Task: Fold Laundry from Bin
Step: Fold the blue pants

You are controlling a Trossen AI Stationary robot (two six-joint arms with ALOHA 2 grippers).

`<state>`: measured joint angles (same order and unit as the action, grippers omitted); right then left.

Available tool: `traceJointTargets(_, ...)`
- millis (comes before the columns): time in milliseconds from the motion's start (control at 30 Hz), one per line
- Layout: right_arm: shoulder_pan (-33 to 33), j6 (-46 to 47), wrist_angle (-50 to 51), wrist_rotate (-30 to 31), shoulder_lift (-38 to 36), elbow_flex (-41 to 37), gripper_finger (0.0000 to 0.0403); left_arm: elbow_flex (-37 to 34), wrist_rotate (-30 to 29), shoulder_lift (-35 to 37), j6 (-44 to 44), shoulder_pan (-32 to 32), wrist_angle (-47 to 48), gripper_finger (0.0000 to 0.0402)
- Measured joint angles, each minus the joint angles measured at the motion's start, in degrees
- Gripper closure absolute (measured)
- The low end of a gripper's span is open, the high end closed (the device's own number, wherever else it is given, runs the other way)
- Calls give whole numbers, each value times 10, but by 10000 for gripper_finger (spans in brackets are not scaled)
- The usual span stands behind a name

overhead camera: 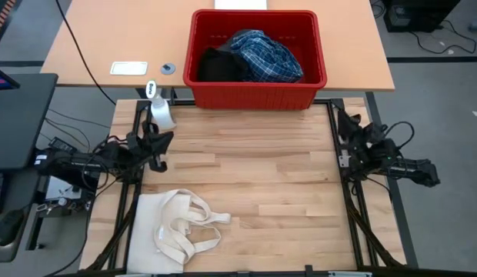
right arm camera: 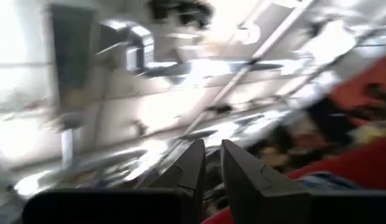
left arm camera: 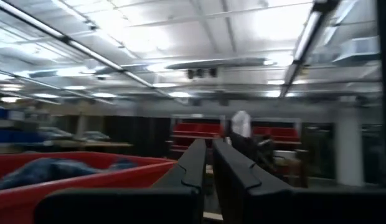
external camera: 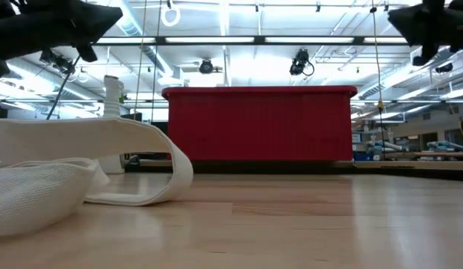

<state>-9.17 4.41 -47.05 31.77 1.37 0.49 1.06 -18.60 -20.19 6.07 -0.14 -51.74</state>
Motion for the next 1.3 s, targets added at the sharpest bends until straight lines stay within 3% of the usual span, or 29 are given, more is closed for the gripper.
traceJointTargets(100,-4,3,-47,22,9,0,341,0,-12,-20,30,1,-39,367)
traceJointTargets(200,-14,0,-65,-42,25,14,341,20,-59,-49,42,18,-44,367)
traceJointTargets(333,-30,-14,10,-88,82,81,341,89,-72,-113,28,69,29,367)
traceJointTargets(567,-64,-61,167,-93,286,245,341,229,-10,-263,-6,137,189,367)
traceJointTargets(867,-127,-156,264,-89,505,428,341,295,-6,-400,36,177,145,367)
traceJointTargets(967,-167,-168,279,-96,562,477,341,319,23,-429,38,204,138,367)
traceJointTargets(1100,-230,-167,295,-166,627,528,341,350,92,-460,23,246,144,367)
traceJointTargets(1300,-338,-153,342,-264,705,624,341,411,148,-494,-4,294,210,367)
